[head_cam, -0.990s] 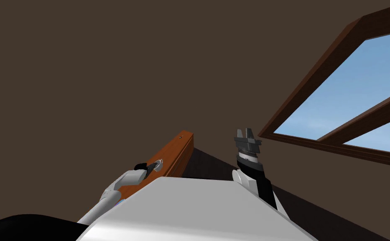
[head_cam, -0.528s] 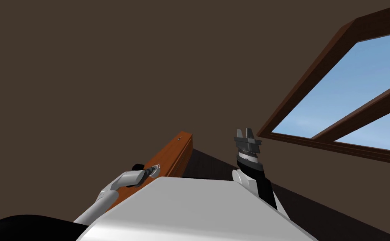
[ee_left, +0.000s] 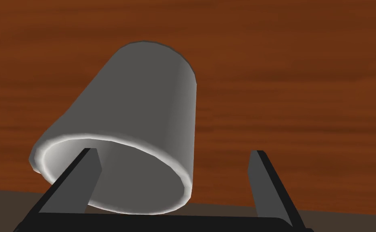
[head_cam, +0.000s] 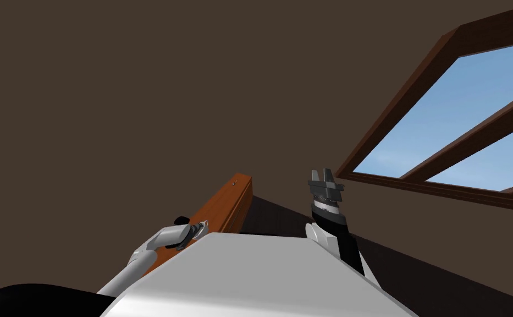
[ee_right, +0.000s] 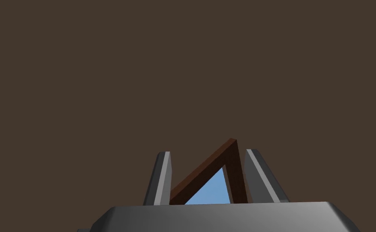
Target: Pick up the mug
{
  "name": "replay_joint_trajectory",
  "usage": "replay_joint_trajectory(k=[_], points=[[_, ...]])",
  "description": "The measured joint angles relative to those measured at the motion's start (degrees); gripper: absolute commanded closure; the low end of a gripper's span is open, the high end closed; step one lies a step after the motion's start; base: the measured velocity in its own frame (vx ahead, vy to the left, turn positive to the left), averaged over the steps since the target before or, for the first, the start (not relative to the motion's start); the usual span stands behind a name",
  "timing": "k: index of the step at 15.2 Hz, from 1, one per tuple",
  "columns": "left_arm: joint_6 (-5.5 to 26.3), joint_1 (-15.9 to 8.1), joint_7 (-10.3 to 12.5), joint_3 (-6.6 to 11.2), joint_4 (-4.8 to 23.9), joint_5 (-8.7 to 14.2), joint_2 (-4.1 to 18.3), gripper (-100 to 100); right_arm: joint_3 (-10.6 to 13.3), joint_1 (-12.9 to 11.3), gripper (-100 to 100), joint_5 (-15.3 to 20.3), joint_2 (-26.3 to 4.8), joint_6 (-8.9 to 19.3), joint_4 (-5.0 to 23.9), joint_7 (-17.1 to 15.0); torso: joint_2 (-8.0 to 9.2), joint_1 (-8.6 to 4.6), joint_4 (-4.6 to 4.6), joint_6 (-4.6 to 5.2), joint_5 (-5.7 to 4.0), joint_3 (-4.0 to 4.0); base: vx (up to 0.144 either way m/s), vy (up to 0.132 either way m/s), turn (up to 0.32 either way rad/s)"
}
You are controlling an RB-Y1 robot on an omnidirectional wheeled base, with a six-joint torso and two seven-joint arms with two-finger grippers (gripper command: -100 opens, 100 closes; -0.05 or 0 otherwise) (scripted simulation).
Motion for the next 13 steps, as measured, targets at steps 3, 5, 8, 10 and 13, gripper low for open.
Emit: replay_joint_trajectory(k=[3,5,8,10,13], points=[[-1.32,-1.04,0.84,-0.38,2.43,-1.23,-1.43,-100,0.0,0.0,0,0.0,0.0,0.0,0.0,0.0,0.1,0.04,0.03,-0.02,0.01,0.07,-0.048,0.043,-0.069],[-1.47,-1.14,0.94,-0.41,2.63,-1.31,-1.52,100,0.0,0.01,0,0.0,0.0,0.0,0.0,0.0,0.0,-0.05,0.01,-0.04,-0.01,0.01,-0.009,0.009,-0.002],[-1.37,-1.12,0.91,-0.46,2.6,-1.26,-1.56,100,0.0,0.01,0,0.0,0.01,0.0,0.0,0.0,-0.11,-0.06,0.0,-0.05,0.0,-0.05,0.0,0.0,0.0],[-1.1,-0.75,0.81,-0.36,1.73,-1.05,-1.19,100,0.0,0.02,0,0.0,0.01,0.0,0.0,0.0,-0.19,-0.11,-0.02,-0.12,-0.03,-0.09,0.045,-0.038,0.172],[0.63,0.68,0.32,0.13,-1.68,0.01,0.47,100,0.0,0.03,0,0.0,0.01,0.0,0.0,0.0,-0.41,-0.32,-0.06,-0.12,-0.08,-0.22,0.067,-0.057,0.137]])
